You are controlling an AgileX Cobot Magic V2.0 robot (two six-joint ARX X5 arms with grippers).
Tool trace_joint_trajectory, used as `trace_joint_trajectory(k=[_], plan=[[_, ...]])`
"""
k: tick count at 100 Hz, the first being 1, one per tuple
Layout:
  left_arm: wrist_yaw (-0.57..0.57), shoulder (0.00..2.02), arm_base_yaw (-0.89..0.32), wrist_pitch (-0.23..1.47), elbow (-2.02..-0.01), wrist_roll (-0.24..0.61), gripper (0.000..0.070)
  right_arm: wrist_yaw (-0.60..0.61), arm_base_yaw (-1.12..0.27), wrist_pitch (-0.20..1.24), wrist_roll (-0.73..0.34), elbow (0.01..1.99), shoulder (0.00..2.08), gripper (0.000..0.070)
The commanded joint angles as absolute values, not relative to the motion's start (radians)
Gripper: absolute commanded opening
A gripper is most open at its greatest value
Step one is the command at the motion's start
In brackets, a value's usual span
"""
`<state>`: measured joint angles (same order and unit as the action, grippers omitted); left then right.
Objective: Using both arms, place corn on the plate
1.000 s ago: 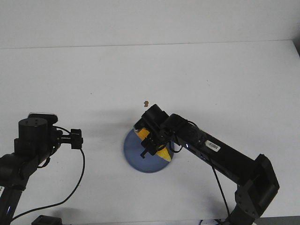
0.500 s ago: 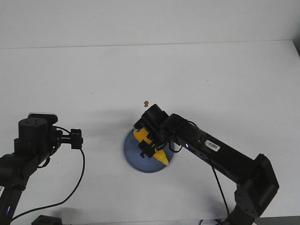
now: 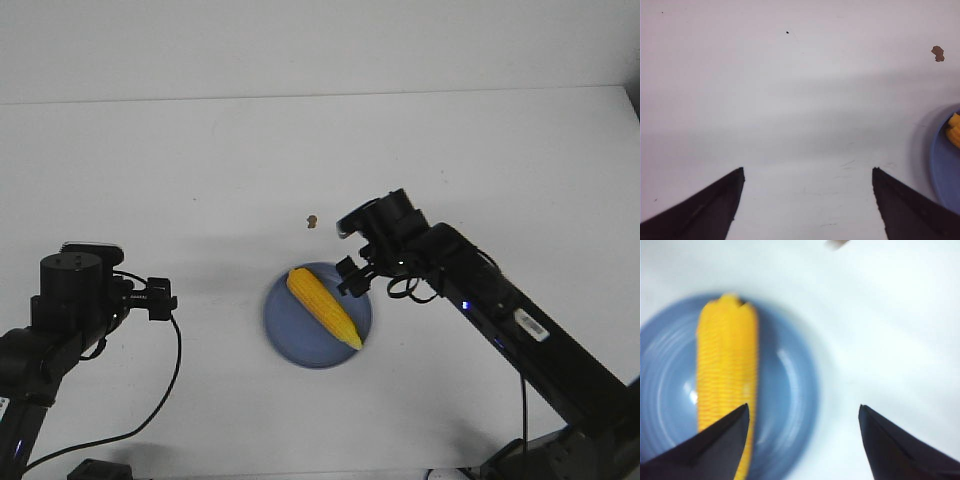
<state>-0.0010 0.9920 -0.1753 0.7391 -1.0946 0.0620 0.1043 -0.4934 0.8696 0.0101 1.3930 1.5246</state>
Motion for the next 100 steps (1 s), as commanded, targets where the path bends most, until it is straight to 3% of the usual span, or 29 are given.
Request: trace_joint_trajectory(k=[1,58,100], plan=[[-0.002,0.999,-0.177,0.735,-1.104,0.06,0.0491,0.105,-0.475,0.862,0.009,1.387,1.483,0.0463],[-0.002,0.965,-0.177,0.69,-1.104,0.065,0.0491,0.019,-0.075,0.692,0.017,0.924,0.702,0.0462],[-0.001,0.757,-0.177,0.619,-1.055,0.073,0.0491,0.019,-0.044,0.691,0.022,0.751,0.344,0.0462]])
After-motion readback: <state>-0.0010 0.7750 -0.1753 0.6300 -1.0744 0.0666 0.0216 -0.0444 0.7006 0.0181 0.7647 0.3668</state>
